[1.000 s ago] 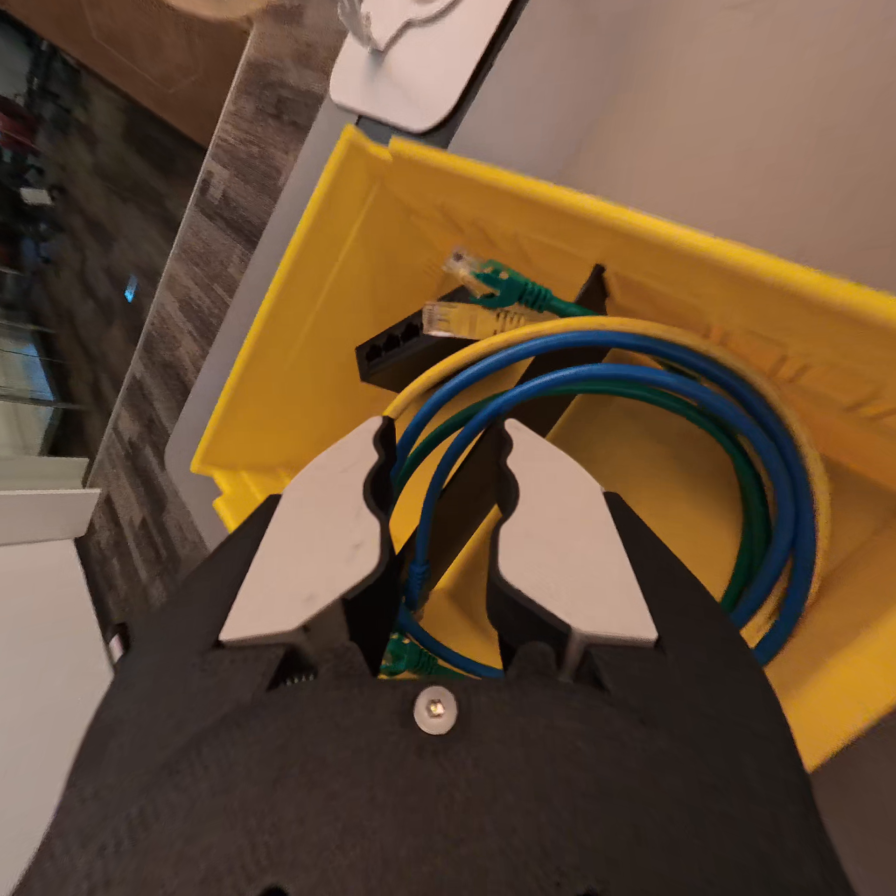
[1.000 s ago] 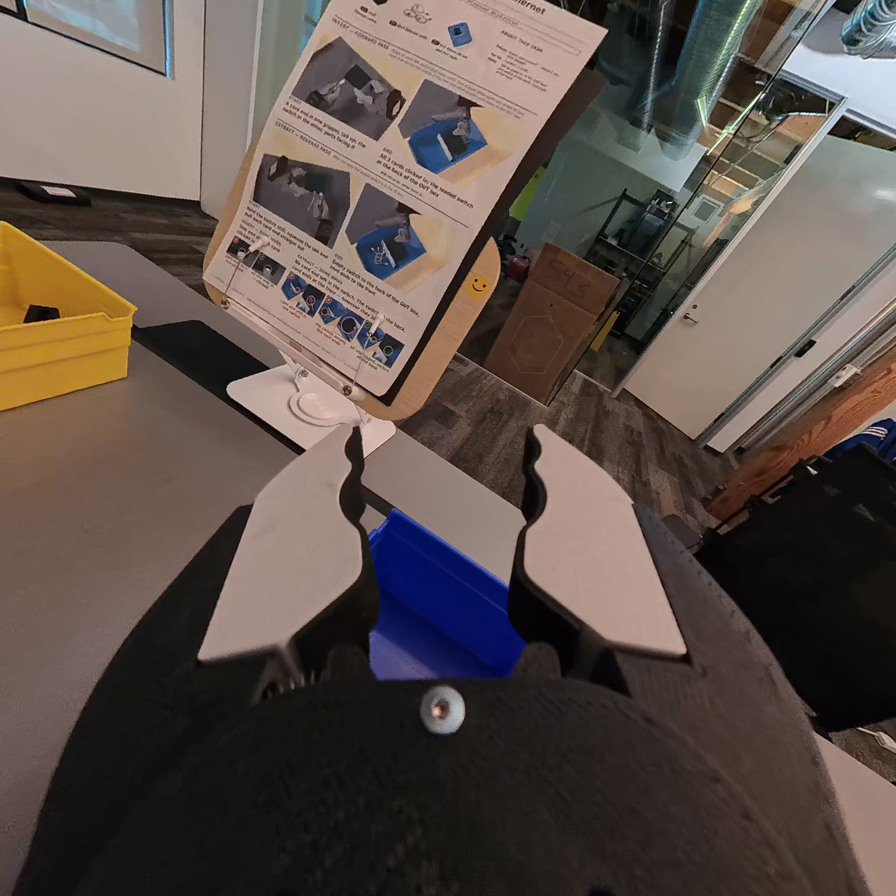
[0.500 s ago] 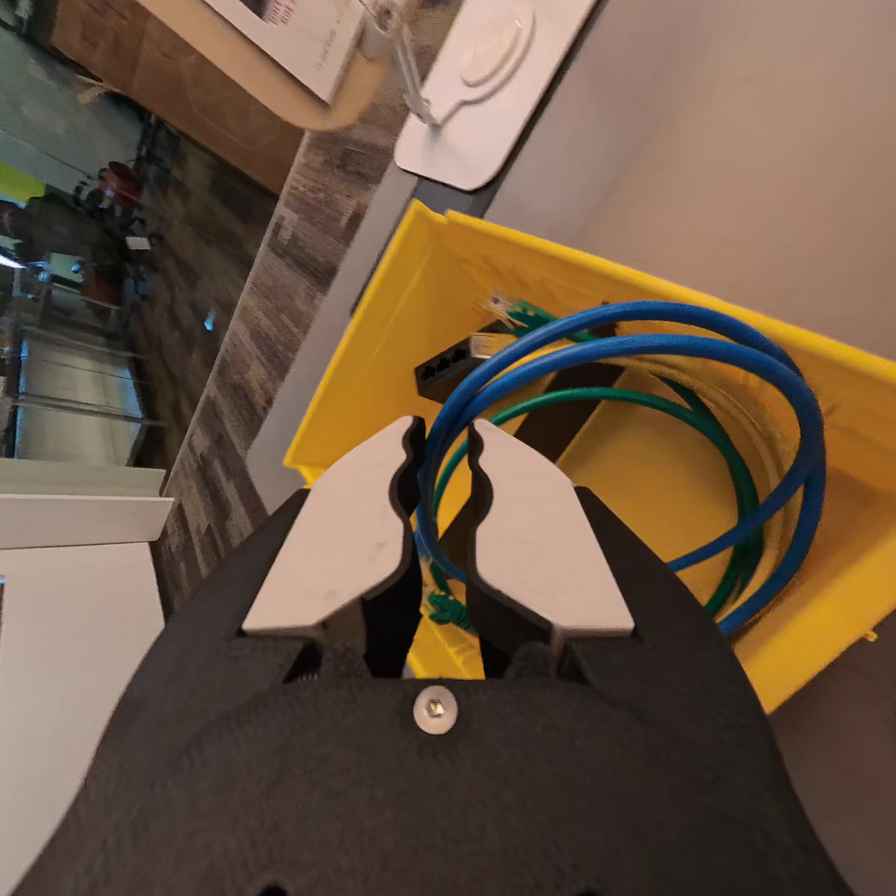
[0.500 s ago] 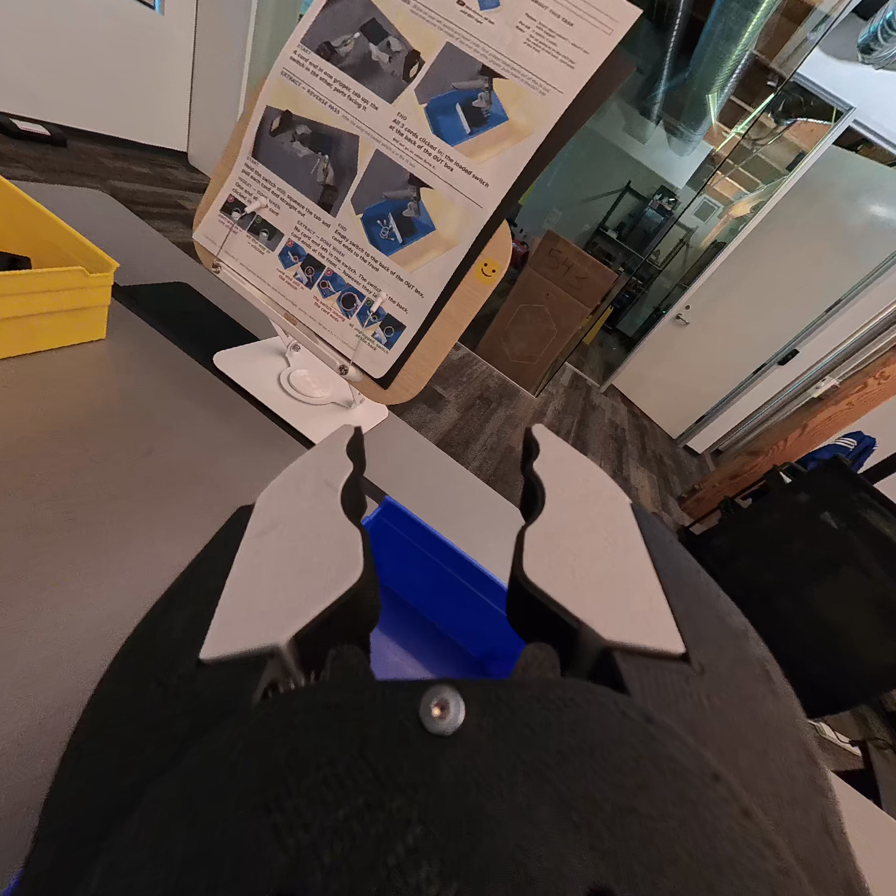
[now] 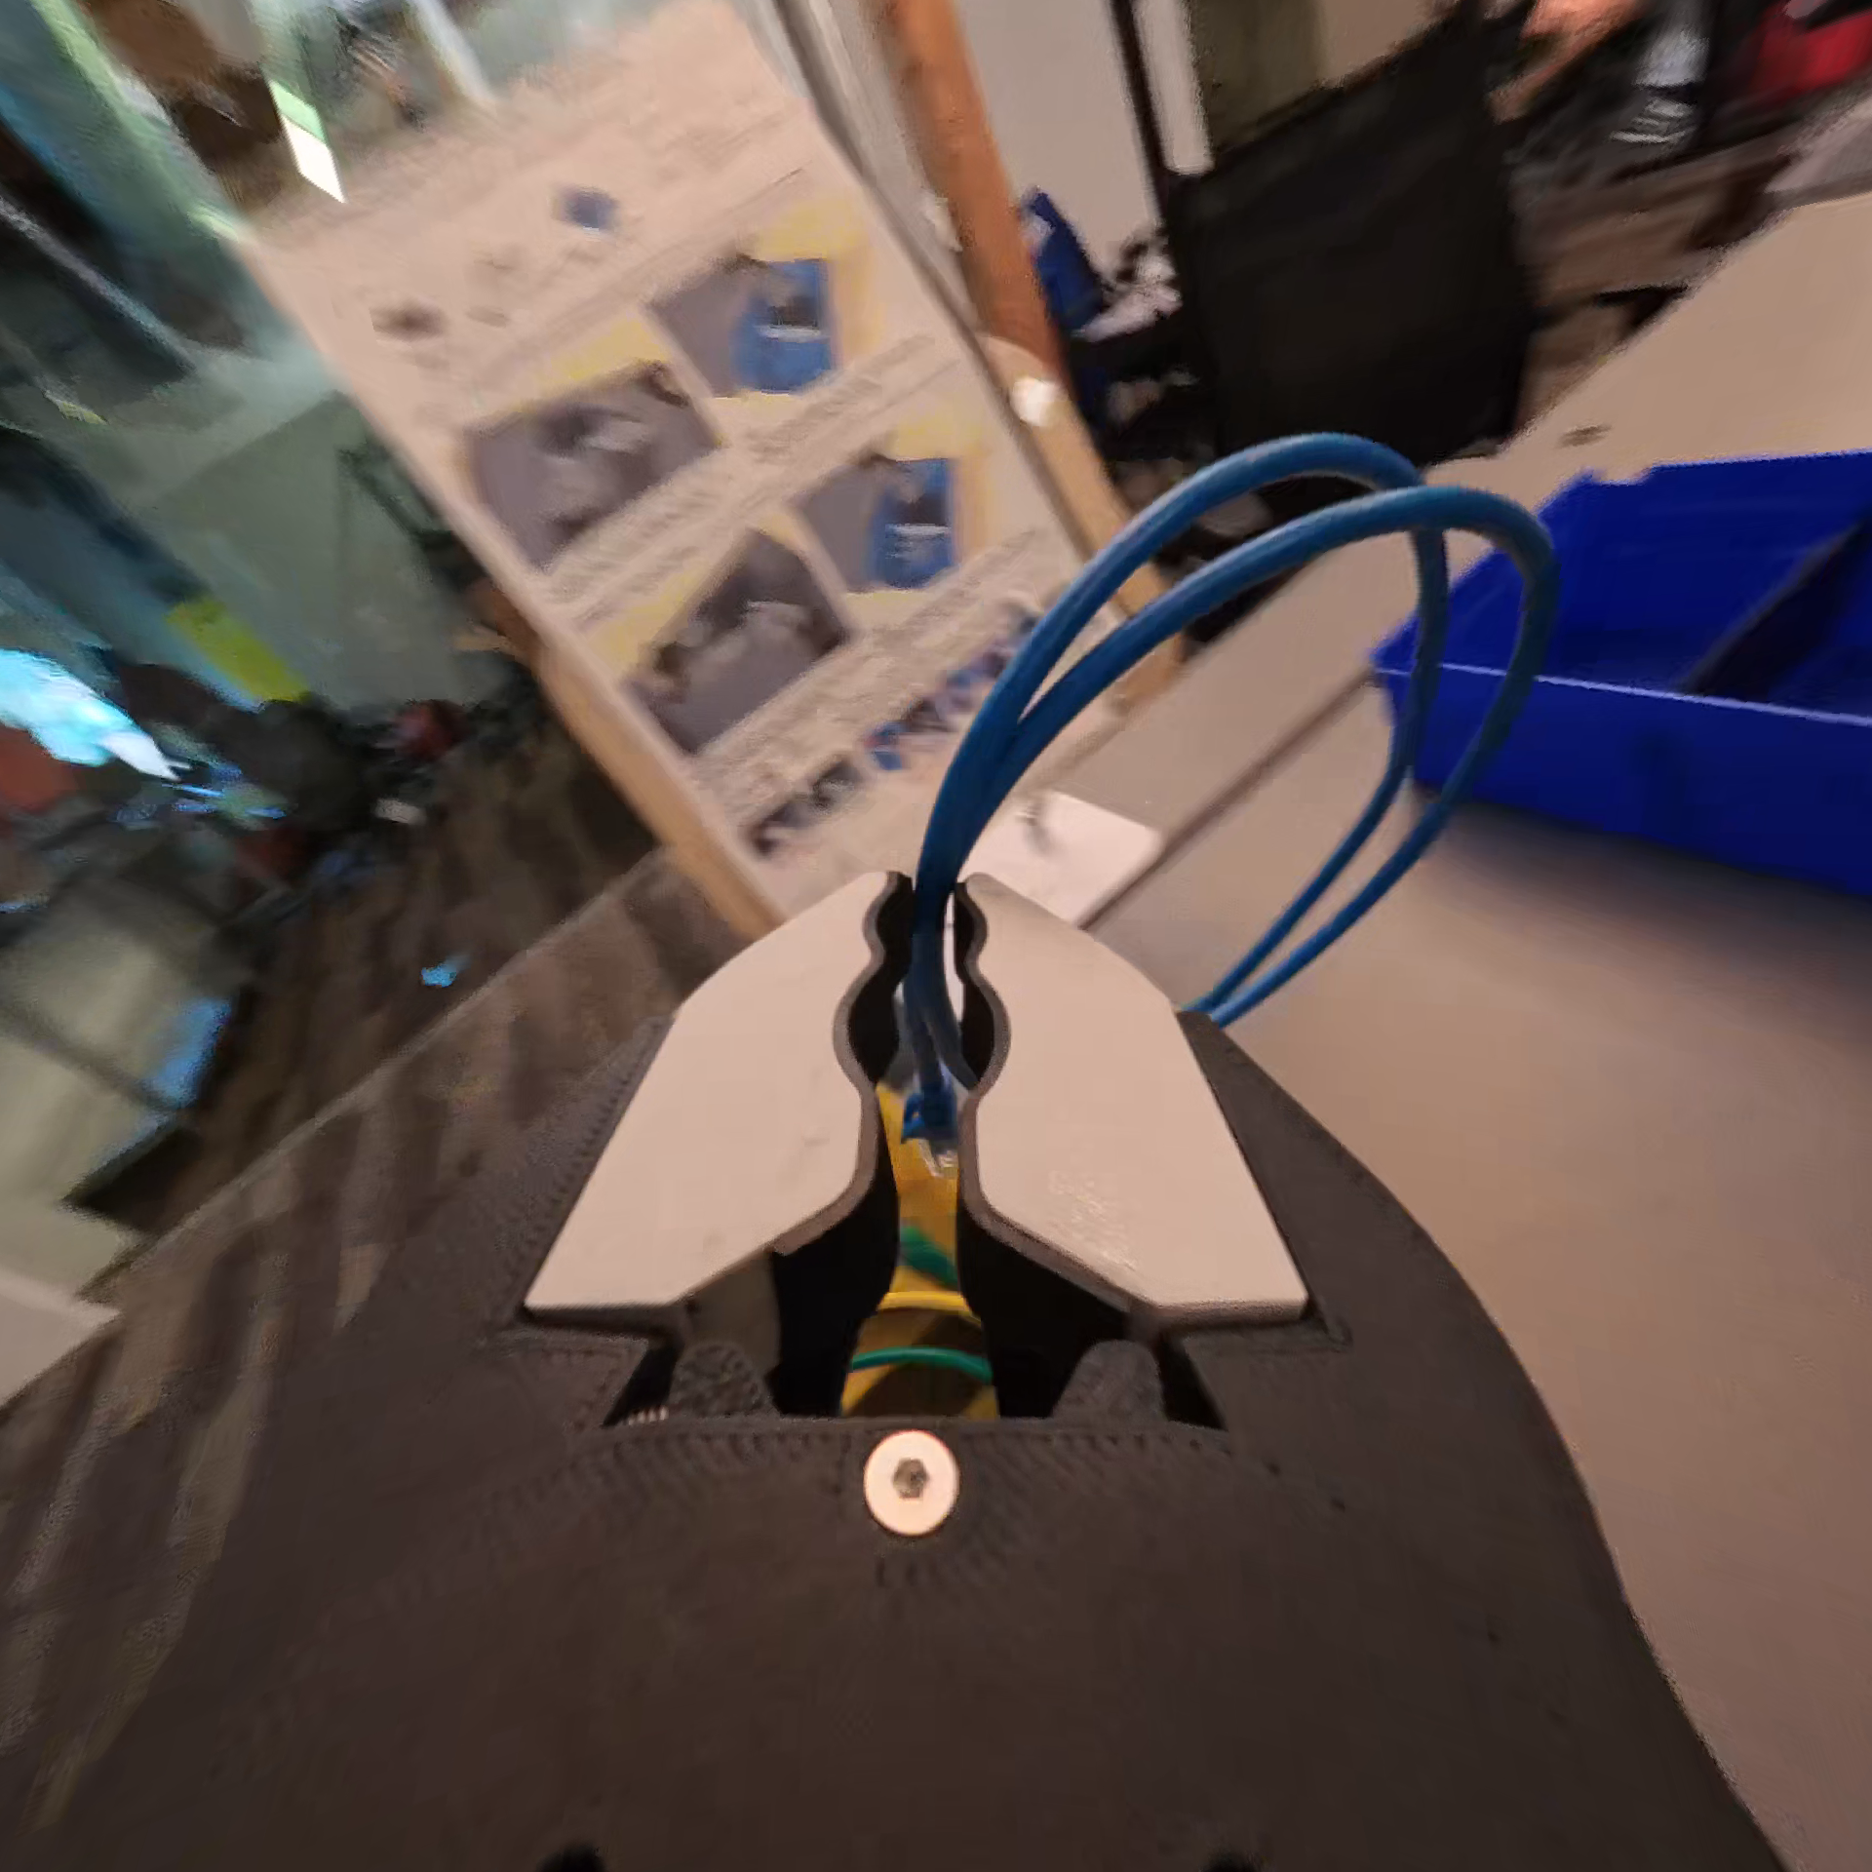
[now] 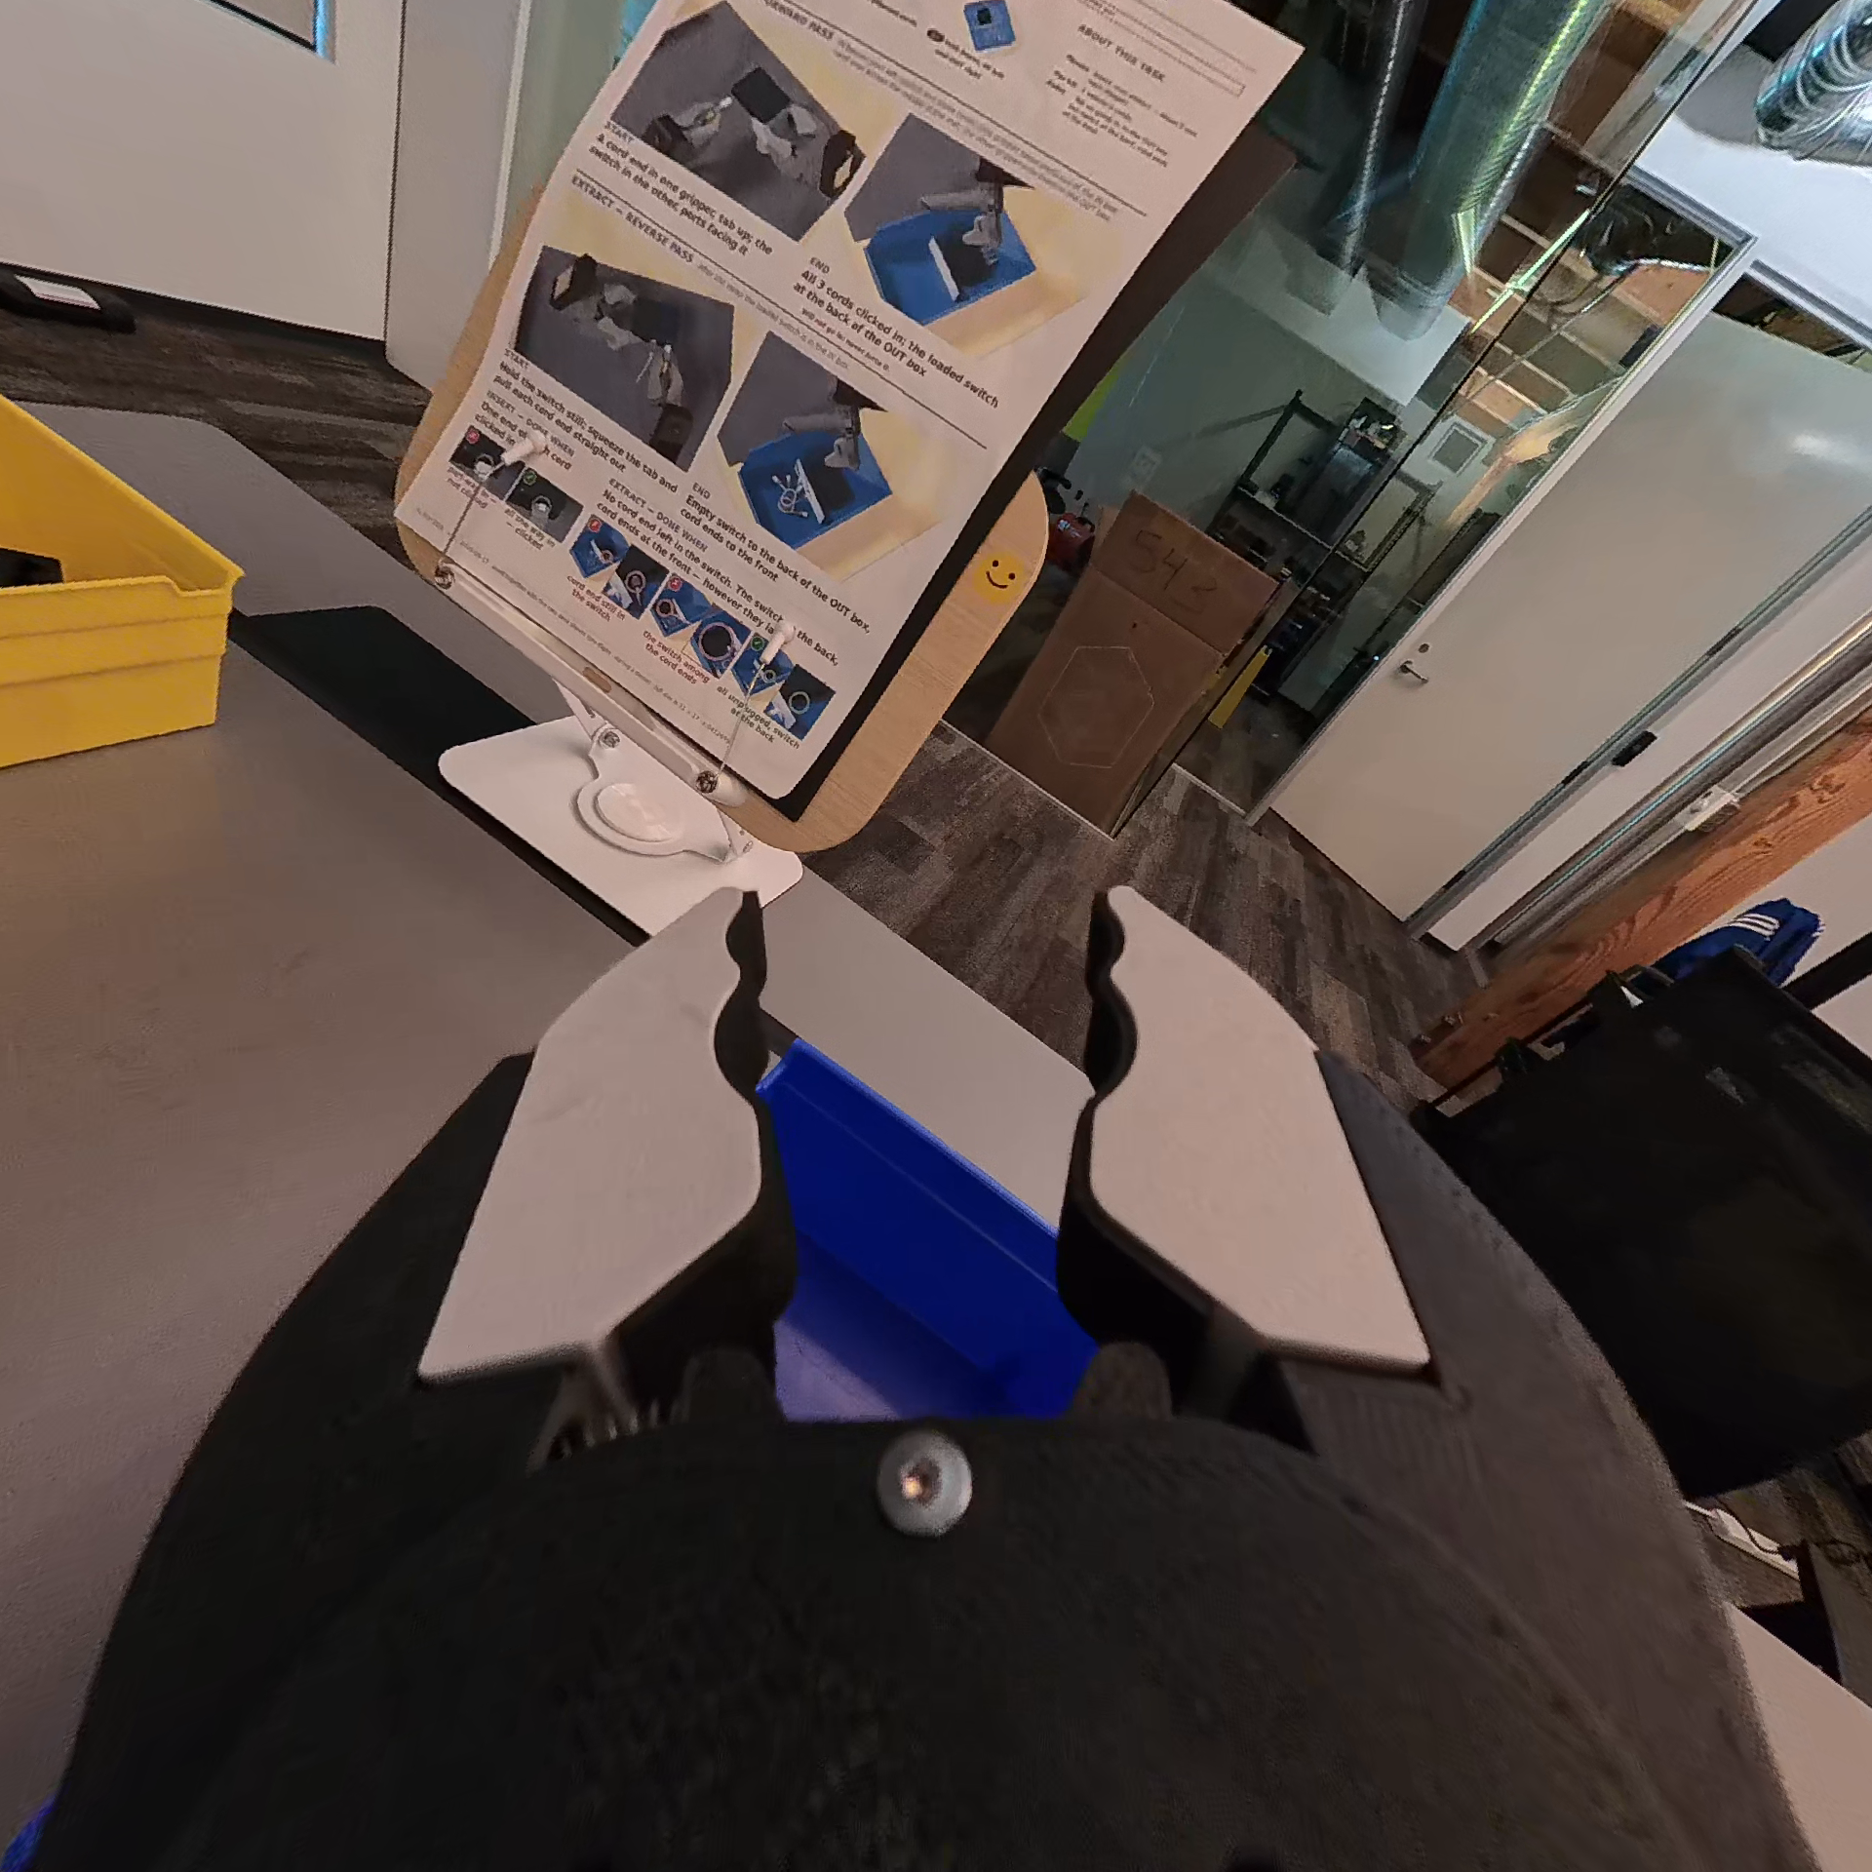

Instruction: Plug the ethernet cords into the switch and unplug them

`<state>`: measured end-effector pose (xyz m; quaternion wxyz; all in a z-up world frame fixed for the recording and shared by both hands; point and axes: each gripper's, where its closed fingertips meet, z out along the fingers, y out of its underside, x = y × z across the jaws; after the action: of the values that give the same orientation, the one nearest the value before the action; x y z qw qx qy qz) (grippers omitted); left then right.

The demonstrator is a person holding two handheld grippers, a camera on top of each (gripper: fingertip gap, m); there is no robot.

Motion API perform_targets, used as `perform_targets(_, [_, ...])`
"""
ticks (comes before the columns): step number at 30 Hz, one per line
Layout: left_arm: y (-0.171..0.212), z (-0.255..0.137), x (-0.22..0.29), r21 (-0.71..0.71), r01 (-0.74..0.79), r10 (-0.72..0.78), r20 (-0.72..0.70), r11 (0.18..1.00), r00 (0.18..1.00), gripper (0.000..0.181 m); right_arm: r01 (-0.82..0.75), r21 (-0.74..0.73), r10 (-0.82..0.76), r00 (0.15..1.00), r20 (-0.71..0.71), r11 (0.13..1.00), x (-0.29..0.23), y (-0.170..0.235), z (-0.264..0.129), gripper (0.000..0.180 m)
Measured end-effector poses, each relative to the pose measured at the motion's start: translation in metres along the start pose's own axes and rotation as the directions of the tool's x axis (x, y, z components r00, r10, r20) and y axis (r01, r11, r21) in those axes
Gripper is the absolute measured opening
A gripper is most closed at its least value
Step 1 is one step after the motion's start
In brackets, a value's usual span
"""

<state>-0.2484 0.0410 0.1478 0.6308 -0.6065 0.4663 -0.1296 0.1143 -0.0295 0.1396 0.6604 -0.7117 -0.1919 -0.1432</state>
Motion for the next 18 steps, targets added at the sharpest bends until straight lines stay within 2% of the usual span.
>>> perform_targets(2, [0.007, 0.033, 0.044, -0.105, 0.056, -0.068, -0.115, 0.993, 0.991, 0.006, 0.006, -0.009, -0.006, 1.000, -0.001, 1.000, 0.000, 0.002, 0.000, 0.062])
perform_targets(5, [0.042, 0.080, 0.108, -0.315, 0.113, -0.208, -0.287, 0.942, 0.935, 0.005, 0.006, -0.023, -0.006, 1.000, -0.006, 1.000, 0.002, 0.005, 0.000, 0.062])
perform_targets(9, [0.101, 0.118, 0.178, -0.538, 0.009, -0.298, -0.452, 0.843, 0.841, 0.005, 0.003, -0.038, -0.003, 1.000, -0.002, 0.999, 0.004, 0.009, 0.001, 0.062])
perform_targets(16, [0.139, 0.141, 0.219, -0.533, -0.179, -0.146, -0.511, 0.827, 0.847, 0.007, 0.022, -0.060, -0.021, 1.000, 0.015, 0.998, 0.002, 0.015, 0.004, 0.062])
perform_targets(17, [0.141, 0.142, 0.221, -0.523, -0.202, -0.119, -0.516, 0.828, 0.848, 0.016, 0.024, -0.065, -0.023, 1.000, 0.015, 0.998, 0.002, 0.017, 0.004, 0.063])
perform_targets(18, [0.141, 0.143, 0.222, -0.514, -0.228, -0.091, -0.523, 0.827, 0.848, 0.033, 0.027, -0.070, -0.026, 1.000, 0.016, 0.997, 0.003, 0.018, 0.004, 0.062])
